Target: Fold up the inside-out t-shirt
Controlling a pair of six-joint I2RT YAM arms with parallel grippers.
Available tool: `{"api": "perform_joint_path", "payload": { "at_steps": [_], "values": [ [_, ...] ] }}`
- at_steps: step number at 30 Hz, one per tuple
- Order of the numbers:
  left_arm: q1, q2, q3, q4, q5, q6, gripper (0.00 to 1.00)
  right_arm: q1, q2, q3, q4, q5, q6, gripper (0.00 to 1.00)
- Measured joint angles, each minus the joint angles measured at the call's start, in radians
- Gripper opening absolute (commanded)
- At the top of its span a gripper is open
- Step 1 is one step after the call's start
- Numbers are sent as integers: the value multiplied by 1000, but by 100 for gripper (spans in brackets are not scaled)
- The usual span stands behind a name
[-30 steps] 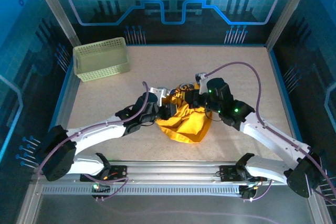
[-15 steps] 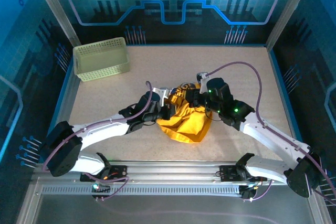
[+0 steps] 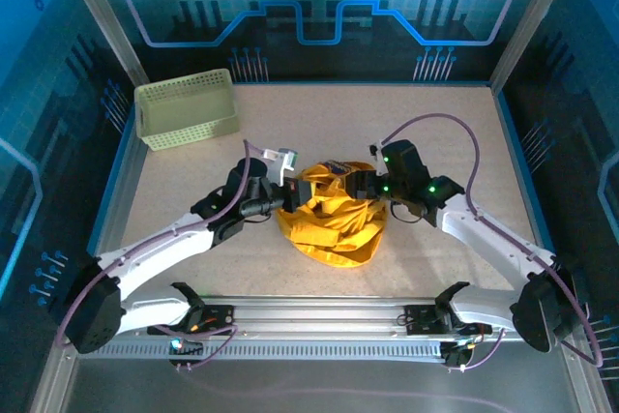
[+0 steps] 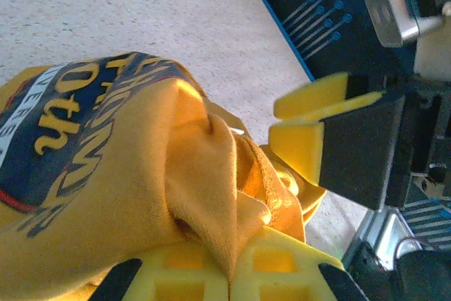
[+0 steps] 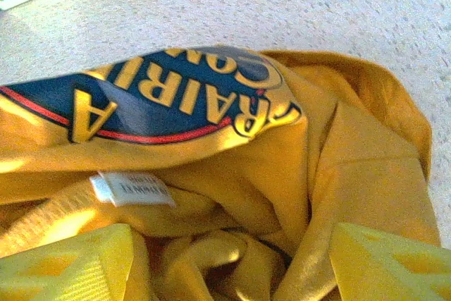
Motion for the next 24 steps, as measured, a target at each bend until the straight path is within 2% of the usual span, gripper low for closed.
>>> {"api": "perform_joint_path", "payload": {
  "at_steps": [4, 7, 10, 15, 20, 24],
  "values": [
    [0, -47, -9, -31, 38, 41, 0, 1, 18, 43, -5, -47, -58, 70],
    [0, -92, -24, -66, 44, 73, 0, 18, 55, 68, -5, -86, -87, 73],
    [0, -124, -34, -105, 42, 103, 0, 72, 77, 72, -7, -102, -123, 76],
    [1, -146, -64, -143, 12, 132, 0, 134, 111, 77, -8, -132, -157, 73],
    [33, -147, -81, -146, -18, 128, 0, 191, 203, 77, -3, -92, -164, 69],
    [101, -151, -96, -143, -35, 101, 0, 256, 287, 43, 35, -52, -142, 74]
  ]
}}
